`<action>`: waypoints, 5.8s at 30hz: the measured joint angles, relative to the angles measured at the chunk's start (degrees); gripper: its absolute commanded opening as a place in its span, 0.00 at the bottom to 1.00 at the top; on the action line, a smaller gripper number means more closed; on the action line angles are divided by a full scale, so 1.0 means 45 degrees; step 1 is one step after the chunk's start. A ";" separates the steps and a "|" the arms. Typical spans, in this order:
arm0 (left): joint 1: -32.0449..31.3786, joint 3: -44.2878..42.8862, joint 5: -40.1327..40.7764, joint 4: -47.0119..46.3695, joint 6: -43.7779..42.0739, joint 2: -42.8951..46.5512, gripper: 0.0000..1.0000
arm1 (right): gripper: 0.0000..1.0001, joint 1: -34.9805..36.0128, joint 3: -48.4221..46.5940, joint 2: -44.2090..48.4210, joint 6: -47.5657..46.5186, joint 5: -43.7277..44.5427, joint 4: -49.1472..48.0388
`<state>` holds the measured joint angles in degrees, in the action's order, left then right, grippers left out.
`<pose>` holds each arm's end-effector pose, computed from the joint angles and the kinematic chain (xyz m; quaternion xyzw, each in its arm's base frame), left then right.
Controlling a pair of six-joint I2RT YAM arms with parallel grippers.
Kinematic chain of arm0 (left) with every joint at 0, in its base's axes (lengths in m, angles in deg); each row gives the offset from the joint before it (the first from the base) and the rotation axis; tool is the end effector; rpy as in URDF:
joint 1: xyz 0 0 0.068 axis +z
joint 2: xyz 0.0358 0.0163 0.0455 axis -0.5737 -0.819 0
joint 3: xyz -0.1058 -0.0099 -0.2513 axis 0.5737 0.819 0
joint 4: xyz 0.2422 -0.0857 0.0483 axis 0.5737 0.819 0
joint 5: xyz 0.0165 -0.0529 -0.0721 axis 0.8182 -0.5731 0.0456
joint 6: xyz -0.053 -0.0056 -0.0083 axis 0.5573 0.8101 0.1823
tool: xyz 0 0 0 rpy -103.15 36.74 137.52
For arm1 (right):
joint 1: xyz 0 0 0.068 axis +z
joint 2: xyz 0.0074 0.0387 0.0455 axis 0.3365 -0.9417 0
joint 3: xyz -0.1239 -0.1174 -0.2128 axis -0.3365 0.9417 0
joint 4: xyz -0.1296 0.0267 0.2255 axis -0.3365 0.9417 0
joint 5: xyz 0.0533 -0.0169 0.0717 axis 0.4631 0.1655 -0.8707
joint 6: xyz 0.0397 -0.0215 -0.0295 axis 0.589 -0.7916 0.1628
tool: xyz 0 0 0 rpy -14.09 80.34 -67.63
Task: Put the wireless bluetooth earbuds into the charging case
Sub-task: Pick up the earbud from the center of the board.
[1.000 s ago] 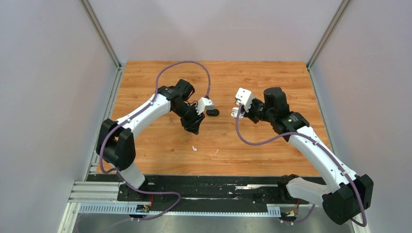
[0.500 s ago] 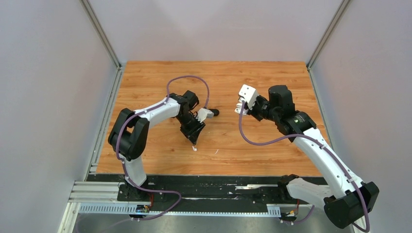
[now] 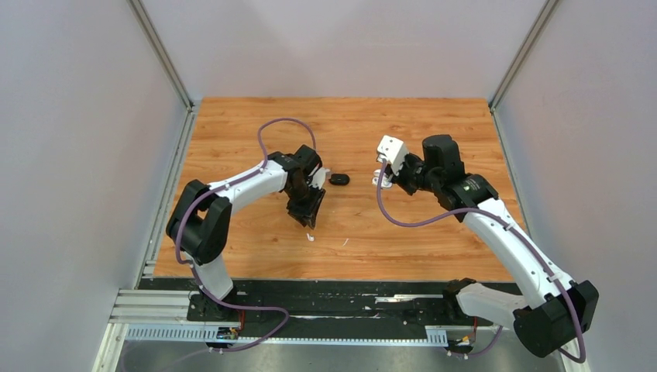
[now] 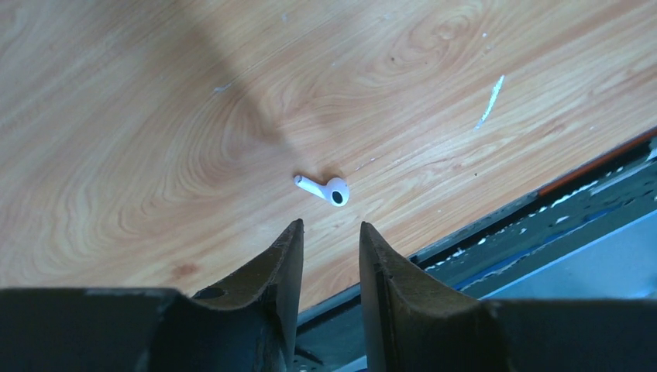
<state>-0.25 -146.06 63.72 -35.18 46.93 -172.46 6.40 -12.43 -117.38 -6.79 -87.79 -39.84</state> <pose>0.2654 -0.1995 0.2003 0.2111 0.9629 -0.1645 0.0352 0.2089 0.1138 0.3382 -0.5194 0.7133 0.0879 0.4623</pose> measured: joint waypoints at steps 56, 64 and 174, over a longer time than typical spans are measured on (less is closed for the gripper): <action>0.0209 -0.5129 0.0165 0.3813 -1.2235 -0.4546 0.45 | 0.00 -0.0423 0.0010 0.0826 -0.0092 -0.0306 -0.0476; 0.0933 -0.5139 0.0646 0.3327 -0.8898 -0.4493 0.54 | 0.00 -0.0423 -0.0029 0.0840 -0.0121 -0.0311 -0.0476; 0.0393 0.0777 0.0223 -0.4104 -1.3580 -0.1132 0.50 | 0.00 -0.0423 -0.0627 0.0408 0.0359 -0.0097 0.0282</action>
<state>1.52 -142.56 64.72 -53.65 -14.18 -177.56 4.50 -15.25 -115.55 -5.17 -88.23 -38.57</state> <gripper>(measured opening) 0.489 0.046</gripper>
